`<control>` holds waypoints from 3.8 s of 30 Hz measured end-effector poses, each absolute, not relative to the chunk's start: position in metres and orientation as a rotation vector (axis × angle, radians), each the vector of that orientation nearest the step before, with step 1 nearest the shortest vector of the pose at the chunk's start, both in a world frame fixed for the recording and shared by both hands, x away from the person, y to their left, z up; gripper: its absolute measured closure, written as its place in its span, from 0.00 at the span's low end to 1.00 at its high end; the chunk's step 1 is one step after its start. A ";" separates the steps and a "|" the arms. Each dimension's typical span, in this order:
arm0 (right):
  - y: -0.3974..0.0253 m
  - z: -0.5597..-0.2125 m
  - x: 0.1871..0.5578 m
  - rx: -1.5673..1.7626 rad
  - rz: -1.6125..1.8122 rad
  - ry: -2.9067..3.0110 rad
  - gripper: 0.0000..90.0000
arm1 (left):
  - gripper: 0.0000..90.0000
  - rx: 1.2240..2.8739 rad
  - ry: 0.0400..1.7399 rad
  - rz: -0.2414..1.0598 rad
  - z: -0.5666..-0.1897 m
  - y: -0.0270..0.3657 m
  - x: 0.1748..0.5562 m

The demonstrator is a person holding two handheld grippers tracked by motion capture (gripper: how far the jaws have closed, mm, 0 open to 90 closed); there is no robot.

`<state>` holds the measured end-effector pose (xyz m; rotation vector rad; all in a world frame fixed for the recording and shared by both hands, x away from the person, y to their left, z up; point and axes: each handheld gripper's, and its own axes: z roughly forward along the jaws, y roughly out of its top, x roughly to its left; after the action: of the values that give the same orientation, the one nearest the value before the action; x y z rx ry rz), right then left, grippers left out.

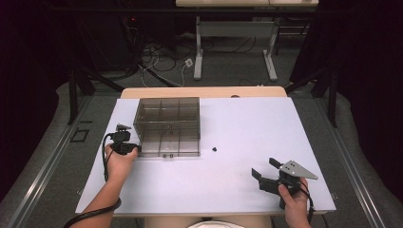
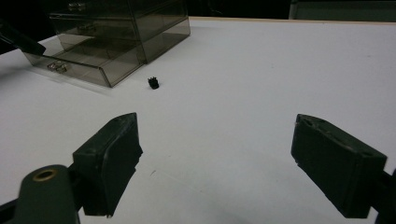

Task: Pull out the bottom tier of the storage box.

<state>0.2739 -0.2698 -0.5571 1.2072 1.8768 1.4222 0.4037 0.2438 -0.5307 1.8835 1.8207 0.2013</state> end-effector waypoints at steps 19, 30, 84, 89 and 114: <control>-0.270 -0.557 0.274 1.211 1.423 1.877 0.17 | 0.95 1.892 1.811 0.194 -0.531 0.245 0.399; -0.270 -0.557 0.274 1.206 1.422 1.878 0.17 | 0.95 1.870 1.810 0.204 -0.533 0.244 0.397; -0.270 -0.558 0.275 1.200 1.423 1.875 0.17 | 0.83 1.870 1.779 0.197 -0.526 0.247 0.395; -0.269 -0.558 0.275 1.209 1.421 1.876 0.17 | 0.81 1.862 1.772 0.198 -0.525 0.246 0.395; -0.267 -0.557 0.276 1.197 1.424 1.891 0.17 | 0.56 1.801 1.701 0.301 -0.512 0.245 0.386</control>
<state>0.2757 -0.2673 -0.5573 1.1967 1.8908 1.4241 0.3859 0.2448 -0.5123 1.8014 1.7009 0.3005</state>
